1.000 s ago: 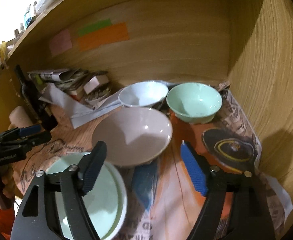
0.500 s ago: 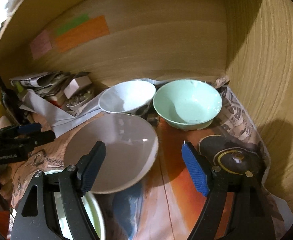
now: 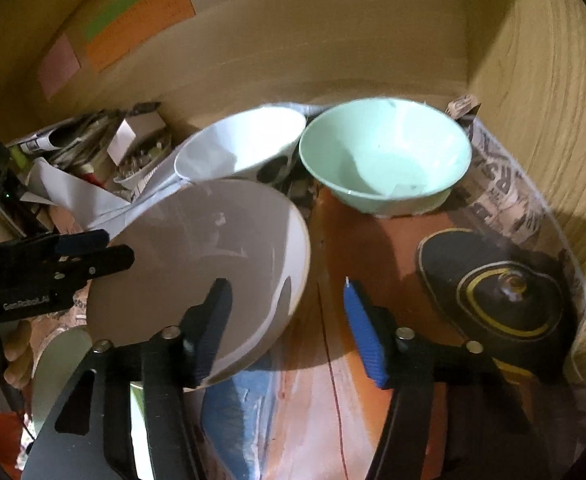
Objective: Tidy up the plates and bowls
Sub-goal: 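Reach both grippers to the mauve-grey bowl and grasp its rim, then lift the mauve-grey bowl with both grippers and lower it onto the plate stack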
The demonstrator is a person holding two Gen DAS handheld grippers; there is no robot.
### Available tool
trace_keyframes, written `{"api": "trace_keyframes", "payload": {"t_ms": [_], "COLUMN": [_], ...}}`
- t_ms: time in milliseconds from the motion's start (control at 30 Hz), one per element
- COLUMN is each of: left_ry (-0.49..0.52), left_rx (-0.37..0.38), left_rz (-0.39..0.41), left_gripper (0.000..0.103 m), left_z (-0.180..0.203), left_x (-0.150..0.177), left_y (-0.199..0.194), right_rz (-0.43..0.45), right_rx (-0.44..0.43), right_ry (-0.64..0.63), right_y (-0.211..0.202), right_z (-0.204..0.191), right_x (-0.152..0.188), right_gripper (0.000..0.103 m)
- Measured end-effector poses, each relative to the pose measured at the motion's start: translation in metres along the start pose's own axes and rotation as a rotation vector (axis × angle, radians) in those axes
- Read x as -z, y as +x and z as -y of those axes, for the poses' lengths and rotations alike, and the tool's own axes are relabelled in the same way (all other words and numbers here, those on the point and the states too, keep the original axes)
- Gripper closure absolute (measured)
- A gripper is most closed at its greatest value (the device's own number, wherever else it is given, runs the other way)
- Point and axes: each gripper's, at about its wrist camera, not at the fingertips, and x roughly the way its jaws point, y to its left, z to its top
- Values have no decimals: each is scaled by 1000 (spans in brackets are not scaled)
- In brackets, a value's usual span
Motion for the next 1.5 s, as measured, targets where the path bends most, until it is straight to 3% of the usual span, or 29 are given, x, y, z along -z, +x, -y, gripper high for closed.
{"api": "trace_keyframes", "payload": {"t_ms": [233, 367, 500, 833, 1500], "left_ry": [5, 35, 64, 51, -6], "left_rx": [59, 82, 39, 48, 37], "left_rz": [-39, -42, -35, -17, 158], "left_gripper": [70, 84, 84, 84, 84], "left_z": [0, 7, 14, 18, 5], "left_x": [0, 3, 5, 7, 34], "left_y": [11, 11, 11, 0, -86], "right_rz": [-22, -23, -10, 27, 175], "right_rx": [-35, -57, -7, -19, -53], "right_ry": [29, 12, -21, 15, -42], "right_y": [7, 6, 5, -11, -67], "right_z": [3, -2, -11, -8, -53], "right_x": [0, 0, -2, -5, 0], "right_gripper": [61, 75, 76, 76, 76]}}
